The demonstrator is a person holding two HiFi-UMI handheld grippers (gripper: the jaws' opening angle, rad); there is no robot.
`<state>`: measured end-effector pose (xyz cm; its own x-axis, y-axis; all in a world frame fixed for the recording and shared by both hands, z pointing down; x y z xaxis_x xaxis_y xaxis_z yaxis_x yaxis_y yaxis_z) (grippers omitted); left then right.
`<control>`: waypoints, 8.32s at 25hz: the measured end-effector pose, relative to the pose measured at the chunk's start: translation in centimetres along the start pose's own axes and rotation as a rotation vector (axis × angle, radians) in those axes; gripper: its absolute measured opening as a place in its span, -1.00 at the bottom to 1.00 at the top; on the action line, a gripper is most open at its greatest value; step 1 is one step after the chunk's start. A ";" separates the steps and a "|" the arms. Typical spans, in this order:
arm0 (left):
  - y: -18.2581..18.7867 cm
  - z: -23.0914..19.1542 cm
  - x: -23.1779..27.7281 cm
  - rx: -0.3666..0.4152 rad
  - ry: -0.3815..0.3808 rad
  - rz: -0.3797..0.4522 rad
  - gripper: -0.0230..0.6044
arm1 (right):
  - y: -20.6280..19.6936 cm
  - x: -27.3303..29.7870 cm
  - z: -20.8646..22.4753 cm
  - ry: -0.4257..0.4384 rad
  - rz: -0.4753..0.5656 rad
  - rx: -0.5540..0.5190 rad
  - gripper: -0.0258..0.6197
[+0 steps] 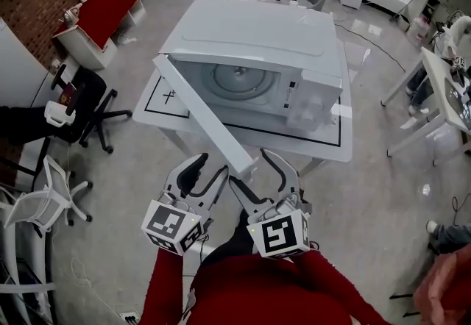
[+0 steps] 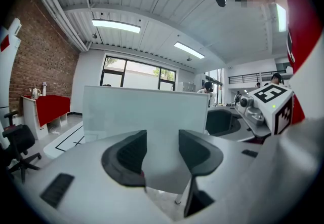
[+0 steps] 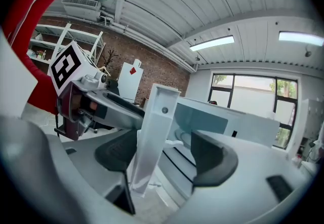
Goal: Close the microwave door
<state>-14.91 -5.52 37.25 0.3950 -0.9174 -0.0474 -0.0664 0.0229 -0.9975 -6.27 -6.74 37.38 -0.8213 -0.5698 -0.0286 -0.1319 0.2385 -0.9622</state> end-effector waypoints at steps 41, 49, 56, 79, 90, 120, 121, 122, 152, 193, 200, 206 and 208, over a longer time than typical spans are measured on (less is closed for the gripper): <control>-0.2 1.9 11.4 -0.024 -0.121 0.044 -0.37 | -4.2 1.3 11.0 -0.279 -0.121 0.011 0.12; -0.1 1.9 13.2 -0.031 -0.158 0.046 -0.37 | -4.5 1.4 12.7 -0.345 -0.145 -0.037 0.12; -0.1 2.0 14.4 -0.037 -0.185 0.049 -0.37 | -4.4 1.7 13.8 -0.373 -0.157 -0.063 0.12; -0.2 1.4 16.5 -0.052 -0.219 0.042 -0.37 | -3.0 1.7 15.9 -0.467 -0.163 -0.151 0.11; -0.2 1.4 16.7 -0.054 -0.238 0.038 -0.38 | -2.6 1.9 16.6 -0.520 -0.155 -0.184 0.11; 1.6 0.2 16.6 0.001 -0.159 0.091 -0.89 | -0.7 3.5 14.3 -0.333 -0.020 -0.012 -0.88; 1.6 0.2 16.7 0.001 -0.157 0.092 -0.89 | -0.7 3.6 14.4 -0.333 -0.018 -0.006 -0.88; 1.6 0.1 16.8 0.000 -0.155 0.093 -0.89 | -0.7 3.6 14.4 -0.334 -0.015 0.000 -0.88; 1.8 0.0 17.7 -0.002 -0.086 0.077 -0.90 | -0.6 4.9 14.8 -0.377 0.002 0.059 -0.88; 1.5 -1.5 11.5 -0.029 -0.174 0.122 -0.90 | -0.3 -5.7 15.8 -0.243 0.217 0.386 -0.88; 1.7 -1.1 8.1 -0.050 -0.213 0.155 -0.90 | -1.8 -8.9 14.9 -0.264 0.181 0.413 -0.88; 1.3 -1.3 6.0 -0.078 -0.180 0.154 -0.90 | -2.8 -11.3 14.3 -0.303 0.189 0.455 -0.88; 1.1 -1.2 5.5 -0.085 -0.169 0.150 -0.90 | -2.4 -11.5 13.8 -0.303 0.215 0.458 -0.88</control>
<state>-13.96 -10.99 35.92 0.5222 -0.8265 -0.2101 -0.2105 0.1139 -0.9709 11.19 -11.61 36.27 -0.5988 -0.7618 -0.2474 0.3287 0.0479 -0.9432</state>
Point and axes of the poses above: the fingertips, and each gripper's own axes: x forward along the fingers, z to its right, y out of its top, the point moved 3 cm from there along -x, backward along the fingers, and after that the axes turned 15 degrees about z, right-handed, at the moved point
